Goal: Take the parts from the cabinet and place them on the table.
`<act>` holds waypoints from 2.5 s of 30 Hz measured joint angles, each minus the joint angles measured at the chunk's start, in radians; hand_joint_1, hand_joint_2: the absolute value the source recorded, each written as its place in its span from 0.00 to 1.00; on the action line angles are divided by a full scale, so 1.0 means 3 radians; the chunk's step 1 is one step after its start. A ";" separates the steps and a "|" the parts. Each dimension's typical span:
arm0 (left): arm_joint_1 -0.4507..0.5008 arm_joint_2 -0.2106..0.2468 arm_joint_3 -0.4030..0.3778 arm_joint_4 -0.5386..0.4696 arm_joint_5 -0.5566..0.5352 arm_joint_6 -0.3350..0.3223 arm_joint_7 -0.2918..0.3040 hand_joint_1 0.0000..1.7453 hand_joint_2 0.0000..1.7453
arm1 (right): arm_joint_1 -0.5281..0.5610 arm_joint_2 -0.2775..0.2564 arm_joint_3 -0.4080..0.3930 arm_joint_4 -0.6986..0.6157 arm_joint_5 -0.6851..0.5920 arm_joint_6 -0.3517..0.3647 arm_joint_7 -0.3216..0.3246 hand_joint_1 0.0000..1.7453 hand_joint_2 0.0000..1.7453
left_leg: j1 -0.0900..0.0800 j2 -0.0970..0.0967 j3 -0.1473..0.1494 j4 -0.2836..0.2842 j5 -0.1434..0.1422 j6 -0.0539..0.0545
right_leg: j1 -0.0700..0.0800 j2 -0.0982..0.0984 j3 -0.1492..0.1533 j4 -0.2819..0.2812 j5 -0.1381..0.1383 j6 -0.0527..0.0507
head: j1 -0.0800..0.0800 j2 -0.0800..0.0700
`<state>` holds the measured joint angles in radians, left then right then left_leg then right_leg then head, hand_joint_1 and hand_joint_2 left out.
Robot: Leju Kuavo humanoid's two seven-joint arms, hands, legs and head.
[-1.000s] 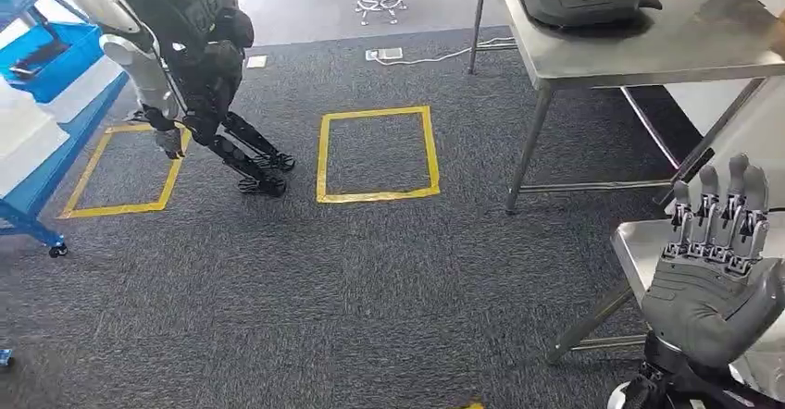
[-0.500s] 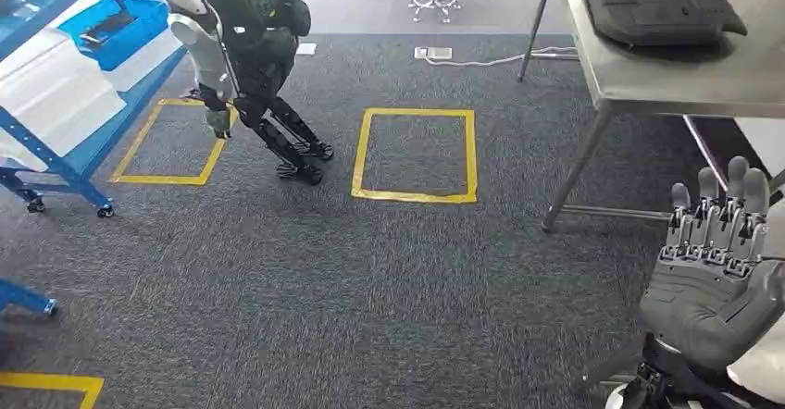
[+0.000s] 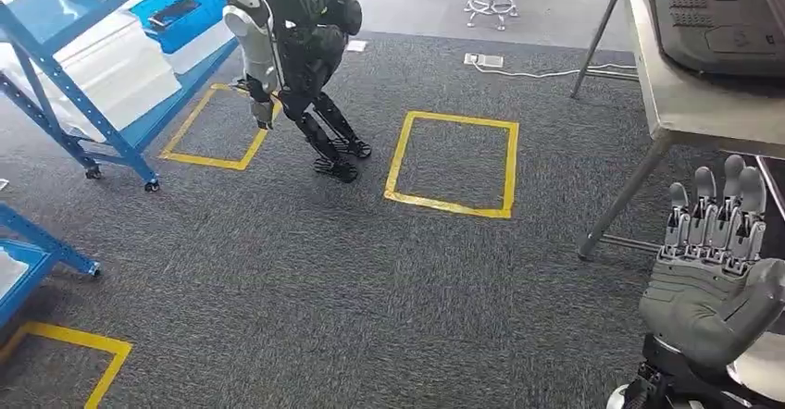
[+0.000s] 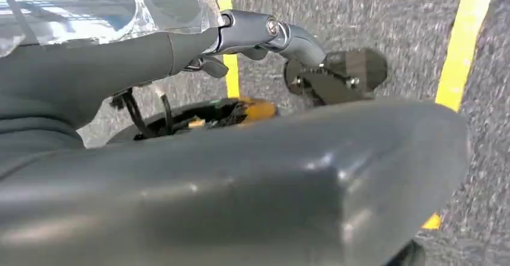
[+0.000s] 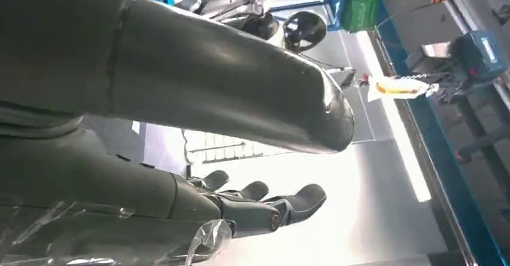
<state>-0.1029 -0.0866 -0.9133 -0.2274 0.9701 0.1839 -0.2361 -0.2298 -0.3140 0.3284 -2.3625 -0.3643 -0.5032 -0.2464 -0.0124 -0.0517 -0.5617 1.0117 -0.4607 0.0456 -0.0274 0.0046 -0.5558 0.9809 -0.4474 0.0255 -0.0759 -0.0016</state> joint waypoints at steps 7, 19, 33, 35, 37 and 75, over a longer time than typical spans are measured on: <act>0.0001 -0.0001 0.0000 0.0000 0.0014 -0.0001 -0.0003 0.00 0.00 | 0.0009 0.0000 0.0000 -0.0001 0.0006 -0.0027 0.0014 0.00 0.00 | -0.0005 0.0134 -0.0331 0.0456 -0.0016 0.0049 | 0.0053 -0.0192 0.0054 0.0000 -0.0060 -0.0025 | 0.0001 0.0000; -0.0024 -0.0003 0.0000 0.0000 0.0053 0.0014 -0.0008 0.00 0.00 | 0.0142 -0.0010 -0.0084 0.0001 -0.0153 -0.0038 -0.0089 0.00 0.00 | -0.0061 0.0095 0.0111 -0.0343 0.0252 0.0162 | 0.0044 -0.0035 -0.0396 0.0995 -0.0555 0.0094 | 0.0004 0.0000; -0.0015 0.0015 0.0001 0.0000 0.0087 -0.0014 -0.0041 0.00 0.00 | 0.0280 -0.0053 -0.0103 0.0122 -0.0332 0.0295 0.0036 0.00 0.00 | 0.0008 0.0115 -0.0350 0.0646 -0.0295 -0.0034 | 0.0004 -0.0062 -0.0040 0.0014 0.0010 -0.0008 | 0.0001 0.0000; -0.0012 0.0017 0.0000 0.0000 0.0083 -0.0031 -0.0041 0.00 0.00 | 0.0330 -0.0092 -0.0106 0.0183 -0.0318 0.0384 0.0195 0.00 0.00 | 0.0018 0.0118 -0.0555 0.0983 -0.0353 -0.0036 | 0.0013 -0.0118 -0.0037 0.0015 -0.0003 -0.0017 | 0.0001 -0.0001; -0.0008 0.0017 -0.0005 0.0000 0.0059 -0.0055 -0.0040 0.00 0.00 | 0.0403 -0.0153 -0.0106 0.0321 -0.0324 0.0547 0.0387 0.00 0.00 | 0.0016 0.0120 -0.0431 0.0674 -0.0141 -0.0010 | 0.0021 -0.0168 -0.0022 0.0014 -0.0015 -0.0014 | 0.0001 0.0000; -0.0103 0.0004 -0.0357 0.0000 -0.0198 -0.0147 0.0194 0.00 0.00 | 0.0478 0.0510 0.1126 0.6271 -0.0165 0.1139 0.1900 0.00 0.00 | -0.0095 0.0277 0.0167 -0.0349 0.0136 0.0142 | 0.0056 -0.0373 0.0115 -0.0088 -0.0011 0.0046 | 0.0000 0.0000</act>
<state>-0.1337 -0.0855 -1.0205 -0.2274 0.9106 0.1396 -0.1779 -0.0864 -0.1610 0.6663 -0.4812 -0.4139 -0.1614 0.3235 -0.0410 0.0314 -0.5115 0.9070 -0.4198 0.0883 -0.0106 -0.1073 -0.5213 0.9545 -0.4507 0.0393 -0.0759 -0.0015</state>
